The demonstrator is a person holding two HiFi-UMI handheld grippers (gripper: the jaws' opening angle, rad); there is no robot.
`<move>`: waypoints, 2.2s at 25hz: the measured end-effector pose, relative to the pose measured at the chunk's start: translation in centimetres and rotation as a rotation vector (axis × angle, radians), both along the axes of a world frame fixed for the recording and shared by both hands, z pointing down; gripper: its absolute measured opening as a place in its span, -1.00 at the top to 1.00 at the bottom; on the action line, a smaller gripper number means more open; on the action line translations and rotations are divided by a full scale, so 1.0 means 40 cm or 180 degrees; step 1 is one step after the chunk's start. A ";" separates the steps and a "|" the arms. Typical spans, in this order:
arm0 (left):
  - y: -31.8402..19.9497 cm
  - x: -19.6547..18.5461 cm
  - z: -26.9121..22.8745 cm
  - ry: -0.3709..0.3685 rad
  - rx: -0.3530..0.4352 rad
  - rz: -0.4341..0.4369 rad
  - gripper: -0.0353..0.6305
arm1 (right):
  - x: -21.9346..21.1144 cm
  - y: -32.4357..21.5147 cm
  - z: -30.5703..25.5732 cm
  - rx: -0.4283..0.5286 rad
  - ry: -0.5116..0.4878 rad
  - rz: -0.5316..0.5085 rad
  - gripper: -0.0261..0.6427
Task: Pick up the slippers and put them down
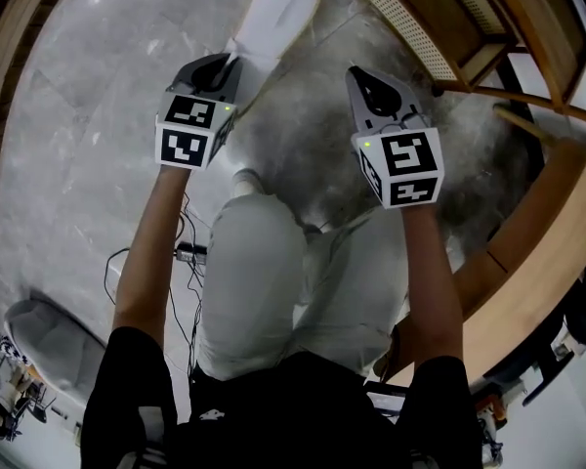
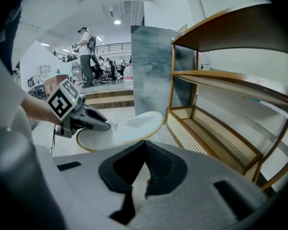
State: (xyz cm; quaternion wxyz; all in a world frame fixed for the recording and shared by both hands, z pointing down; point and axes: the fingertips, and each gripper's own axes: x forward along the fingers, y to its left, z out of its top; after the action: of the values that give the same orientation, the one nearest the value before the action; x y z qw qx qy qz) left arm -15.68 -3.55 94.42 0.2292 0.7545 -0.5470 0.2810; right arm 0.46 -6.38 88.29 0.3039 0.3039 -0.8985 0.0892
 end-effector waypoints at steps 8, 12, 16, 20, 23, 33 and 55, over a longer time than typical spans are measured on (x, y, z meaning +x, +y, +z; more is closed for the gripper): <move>-0.021 0.009 0.130 0.0042 -0.0078 0.0044 0.81 | -0.013 -0.018 0.108 -0.0065 0.0048 -0.0019 0.95; -0.026 -0.007 0.188 0.0008 -0.0086 0.0030 0.81 | -0.033 -0.020 0.152 -0.0104 0.0058 -0.0049 0.95; -0.018 -0.012 0.232 0.0031 -0.0175 0.0058 0.81 | -0.047 -0.016 0.192 -0.0149 0.0067 -0.0058 0.95; -0.009 -0.009 0.278 0.0072 -0.0254 0.0113 0.81 | -0.047 -0.011 0.236 -0.0205 0.0117 -0.0046 0.95; -0.004 -0.015 0.336 0.0095 -0.0286 0.0047 0.81 | -0.041 -0.002 0.261 -0.0224 0.0162 -0.0045 0.95; 0.029 -0.014 0.454 0.0160 -0.0452 -0.0036 0.81 | -0.050 0.005 0.303 -0.0198 0.0243 -0.0128 0.95; 0.065 -0.048 0.572 0.0281 -0.0621 -0.0196 0.81 | -0.055 0.013 0.342 -0.0237 0.0254 -0.0152 0.95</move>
State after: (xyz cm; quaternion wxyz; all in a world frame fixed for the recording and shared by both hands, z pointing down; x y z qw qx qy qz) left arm -17.58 -0.96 117.30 0.3339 0.7232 -0.5293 0.2922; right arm -1.76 -5.88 101.95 0.3527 0.2742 -0.8887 0.1031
